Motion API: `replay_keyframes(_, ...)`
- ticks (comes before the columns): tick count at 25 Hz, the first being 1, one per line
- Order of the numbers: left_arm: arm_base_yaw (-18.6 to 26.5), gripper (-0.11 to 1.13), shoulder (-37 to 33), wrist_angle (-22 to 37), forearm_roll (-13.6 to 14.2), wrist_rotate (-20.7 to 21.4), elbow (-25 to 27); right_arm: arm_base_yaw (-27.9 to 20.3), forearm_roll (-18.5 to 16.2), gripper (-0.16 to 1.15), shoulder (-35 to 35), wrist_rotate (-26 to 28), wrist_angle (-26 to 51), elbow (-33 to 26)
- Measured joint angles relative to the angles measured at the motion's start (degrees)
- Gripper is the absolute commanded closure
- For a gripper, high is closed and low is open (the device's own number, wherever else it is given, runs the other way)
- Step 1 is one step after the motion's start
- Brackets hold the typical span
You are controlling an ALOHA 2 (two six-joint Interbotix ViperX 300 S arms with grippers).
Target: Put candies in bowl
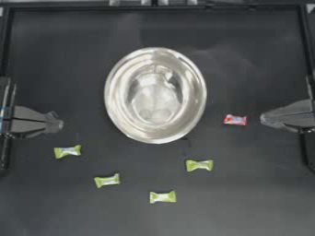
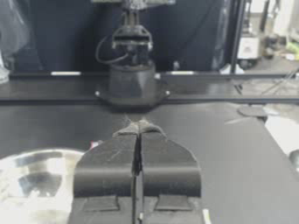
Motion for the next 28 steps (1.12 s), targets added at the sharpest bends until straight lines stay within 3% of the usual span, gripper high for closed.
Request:
replay_keyframes(1, 0.00, 1.02, -0.18, 0.00, 0.00, 0.09, 0.00, -0.09, 0.00, 1.03, 0.00, -0.18, 0.00, 0.00)
replay_keyframes(2, 0.09, 0.99, -0.62, 0.26, -0.09, 0.26, 0.00, -0.09, -0.18, 1.03, -0.09, -0.26, -0.09, 0.00)
replay_keyframes(10, -0.26, 0.88, -2.20, 3.96, -0.09, 0.62, -0.18, -0.26, -1.85, 0.79, -0.97, -0.18, -1.32, 0.00)
replay_keyframes(13, -0.26, 0.50, -2.20, 3.96, -0.09, 0.70, -0.62, -0.26, -1.85, 0.49, -0.97, -0.18, -0.88, 0.00)
replay_keyframes(15, -0.26, 0.13, -2.20, 4.22, -0.09, 0.70, -0.70, -0.18, -1.85, 0.20, -0.97, -0.18, -0.62, -0.09)
replay_keyframes(16, -0.26, -0.01, -2.20, 4.48, -0.09, 0.62, -0.70, -0.26, -1.85, 0.01, -0.97, -0.18, -0.53, -0.09)
replay_keyframes(17, -0.26, -0.11, -2.20, 4.92, -0.09, 0.70, -0.70, -0.26, -1.76, -0.10, -0.97, -0.09, -0.44, 0.00)
replay_keyframes(18, -0.26, -0.08, -2.20, 5.36, -0.09, 0.62, -0.79, -0.26, -1.58, -0.12, -0.88, 0.00, -0.44, 0.00)
replay_keyframes(20, -0.35, 0.05, -2.11, 6.77, -0.09, 0.62, -1.14, -0.18, -1.41, -0.02, -0.97, 0.00, -0.44, 0.00)
replay_keyframes(24, -0.35, -0.01, -2.11, 10.72, 0.00, 0.62, -2.20, -0.18, -1.41, 0.00, -0.97, 0.00, -0.18, 0.00)
replay_keyframes(28, 0.09, -0.01, -2.11, 19.69, 0.00, 0.53, -5.36, -0.26, -0.70, -0.01, -0.88, 0.09, 0.18, 0.09)
